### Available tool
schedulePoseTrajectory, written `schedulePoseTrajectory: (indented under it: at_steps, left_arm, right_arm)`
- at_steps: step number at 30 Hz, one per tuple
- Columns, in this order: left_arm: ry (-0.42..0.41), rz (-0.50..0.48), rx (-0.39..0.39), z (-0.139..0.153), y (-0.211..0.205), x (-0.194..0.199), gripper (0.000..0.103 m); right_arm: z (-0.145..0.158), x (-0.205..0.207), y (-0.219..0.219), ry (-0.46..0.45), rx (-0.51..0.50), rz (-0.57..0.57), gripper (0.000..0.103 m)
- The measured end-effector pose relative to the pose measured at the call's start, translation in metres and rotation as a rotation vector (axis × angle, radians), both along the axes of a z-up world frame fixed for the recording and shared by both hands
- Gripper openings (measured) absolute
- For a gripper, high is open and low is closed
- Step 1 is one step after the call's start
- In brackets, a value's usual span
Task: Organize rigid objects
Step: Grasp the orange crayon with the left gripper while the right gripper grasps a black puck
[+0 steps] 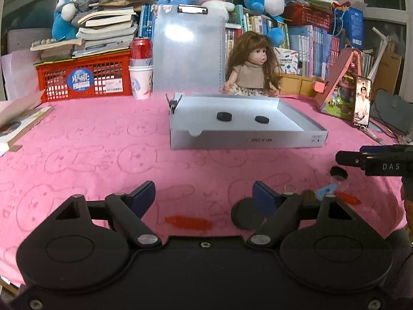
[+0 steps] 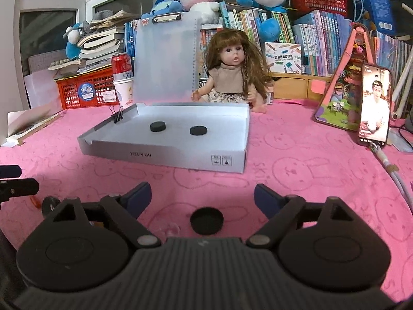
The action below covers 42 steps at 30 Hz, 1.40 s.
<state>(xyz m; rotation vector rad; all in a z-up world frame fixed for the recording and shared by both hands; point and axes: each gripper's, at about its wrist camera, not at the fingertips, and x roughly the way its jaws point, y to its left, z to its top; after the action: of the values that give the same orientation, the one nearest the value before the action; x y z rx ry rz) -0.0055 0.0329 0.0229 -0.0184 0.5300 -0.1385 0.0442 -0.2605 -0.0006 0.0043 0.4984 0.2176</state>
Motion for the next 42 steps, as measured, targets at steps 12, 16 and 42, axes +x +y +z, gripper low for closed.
schedulePoseTrajectory:
  at_steps: [12,16,42]
  left_arm:
    - [0.052,0.016,0.040,-0.018,0.006,-0.006,0.069]
    - [0.064,0.007,0.037,-0.020,0.005,-0.003,0.065]
    - [0.036,-0.014,0.087,-0.030,0.001,0.001,0.049]
  right_arm:
    - [-0.007,0.000,-0.005,-0.013,-0.132,0.049,0.076]
    - [-0.011,-0.001,-0.003,0.001,-0.143,0.064,0.075]
    - [-0.024,0.004,0.001,0.019,-0.180,0.072,0.053]
